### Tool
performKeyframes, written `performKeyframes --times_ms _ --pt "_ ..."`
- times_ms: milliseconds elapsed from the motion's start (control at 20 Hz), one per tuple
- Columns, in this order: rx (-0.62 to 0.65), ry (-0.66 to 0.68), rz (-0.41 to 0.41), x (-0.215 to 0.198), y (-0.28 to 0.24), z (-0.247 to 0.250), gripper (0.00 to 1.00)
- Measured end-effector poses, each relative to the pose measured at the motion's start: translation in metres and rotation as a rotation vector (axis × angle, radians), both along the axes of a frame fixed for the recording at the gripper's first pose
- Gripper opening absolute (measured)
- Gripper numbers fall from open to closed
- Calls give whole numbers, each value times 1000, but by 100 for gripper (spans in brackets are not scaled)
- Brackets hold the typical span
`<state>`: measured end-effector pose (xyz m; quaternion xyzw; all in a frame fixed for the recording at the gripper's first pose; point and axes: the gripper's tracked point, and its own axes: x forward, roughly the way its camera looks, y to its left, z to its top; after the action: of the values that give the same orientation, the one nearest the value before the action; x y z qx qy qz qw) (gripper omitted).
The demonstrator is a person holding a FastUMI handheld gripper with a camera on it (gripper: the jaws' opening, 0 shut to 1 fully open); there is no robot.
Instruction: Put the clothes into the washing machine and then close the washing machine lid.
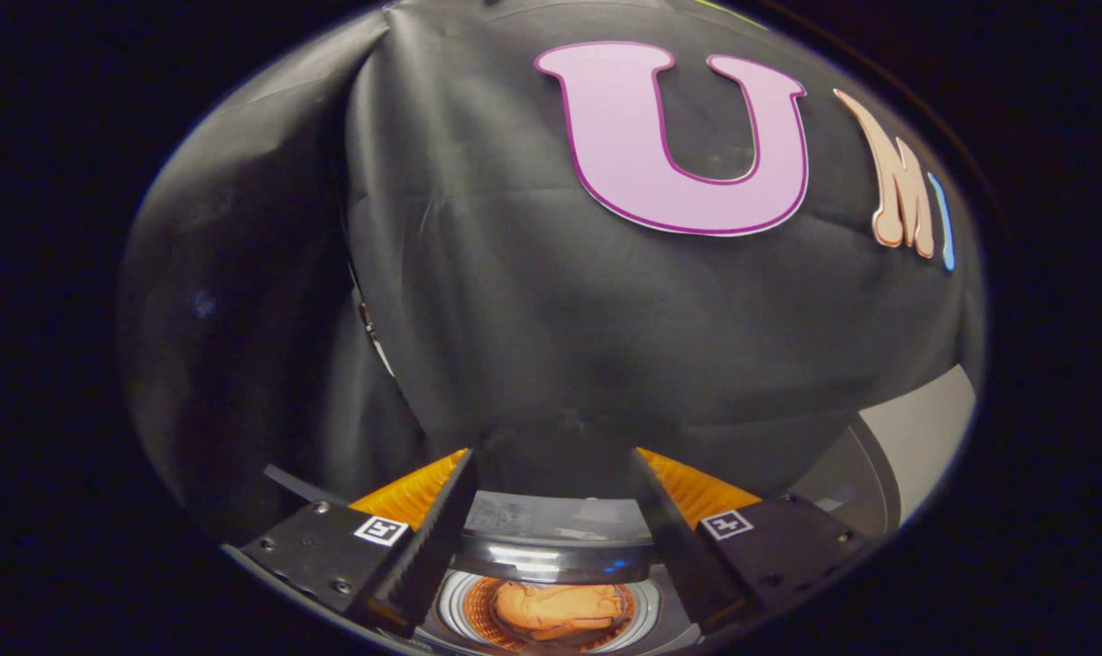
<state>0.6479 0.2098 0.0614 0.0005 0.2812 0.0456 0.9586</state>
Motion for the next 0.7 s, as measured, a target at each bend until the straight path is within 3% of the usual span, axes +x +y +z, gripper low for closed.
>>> performKeyframes --times_ms 700 --pt "27 24 48 2 5 -8 99"
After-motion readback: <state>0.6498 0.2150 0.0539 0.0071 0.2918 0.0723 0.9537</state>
